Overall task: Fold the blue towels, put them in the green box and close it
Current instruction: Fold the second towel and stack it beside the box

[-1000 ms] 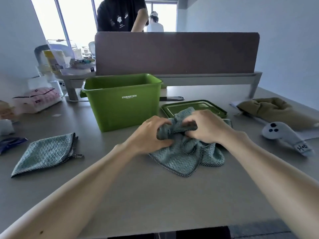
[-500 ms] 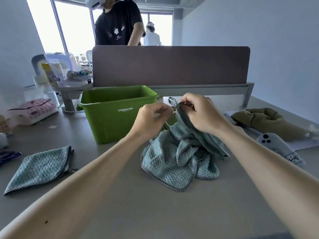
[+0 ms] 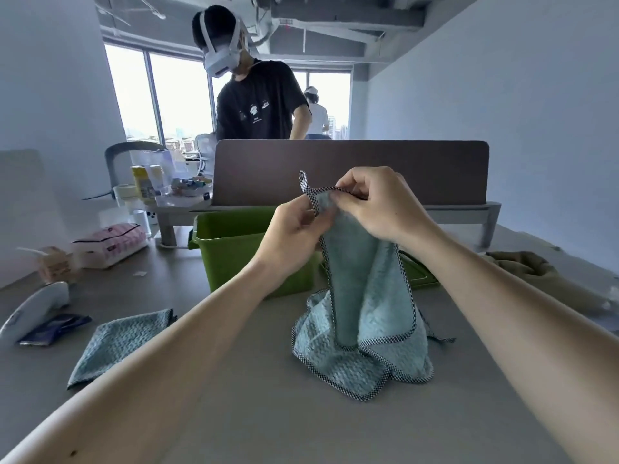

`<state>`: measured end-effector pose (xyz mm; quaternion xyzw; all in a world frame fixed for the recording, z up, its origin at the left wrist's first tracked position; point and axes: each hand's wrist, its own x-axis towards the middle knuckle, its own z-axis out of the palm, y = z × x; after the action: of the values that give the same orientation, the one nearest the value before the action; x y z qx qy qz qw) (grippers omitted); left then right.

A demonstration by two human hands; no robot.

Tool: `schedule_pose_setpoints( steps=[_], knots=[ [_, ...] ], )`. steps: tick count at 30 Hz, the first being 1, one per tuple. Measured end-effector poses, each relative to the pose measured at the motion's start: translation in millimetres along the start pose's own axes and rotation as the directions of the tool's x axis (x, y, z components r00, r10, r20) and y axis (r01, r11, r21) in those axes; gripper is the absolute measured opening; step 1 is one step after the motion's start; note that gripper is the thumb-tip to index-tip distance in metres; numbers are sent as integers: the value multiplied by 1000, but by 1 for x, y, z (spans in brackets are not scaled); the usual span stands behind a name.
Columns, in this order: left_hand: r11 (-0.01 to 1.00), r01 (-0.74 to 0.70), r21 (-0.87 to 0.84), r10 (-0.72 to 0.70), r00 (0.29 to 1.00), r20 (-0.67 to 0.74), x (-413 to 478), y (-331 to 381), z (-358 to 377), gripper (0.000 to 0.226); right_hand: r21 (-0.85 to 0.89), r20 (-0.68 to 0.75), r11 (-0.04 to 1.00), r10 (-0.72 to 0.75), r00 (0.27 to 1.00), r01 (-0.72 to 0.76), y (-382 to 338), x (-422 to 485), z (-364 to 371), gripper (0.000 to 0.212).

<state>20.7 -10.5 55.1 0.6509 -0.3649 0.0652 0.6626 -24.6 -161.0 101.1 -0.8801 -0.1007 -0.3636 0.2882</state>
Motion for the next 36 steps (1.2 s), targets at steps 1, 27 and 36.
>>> schedule_pose_setpoints(
  steps=[1, 27, 36],
  knots=[
    [1000, -6, 13, 6, 999, -36, -1, 5, -6, 43, 17, 5, 1000, -8, 1000, 8, -6, 1, 0, 10],
    [933, 350, 87, -272, 841, -467, -43, 29, -186, 14, 277, 309, 915, 203, 929, -292, -10, 9, 39, 15],
    [957, 271, 102, -223, 916, -334, -86, 14, -192, 12, 433, 497, 820, 129, 858, -374, -2, -19, 35, 25]
  ],
)
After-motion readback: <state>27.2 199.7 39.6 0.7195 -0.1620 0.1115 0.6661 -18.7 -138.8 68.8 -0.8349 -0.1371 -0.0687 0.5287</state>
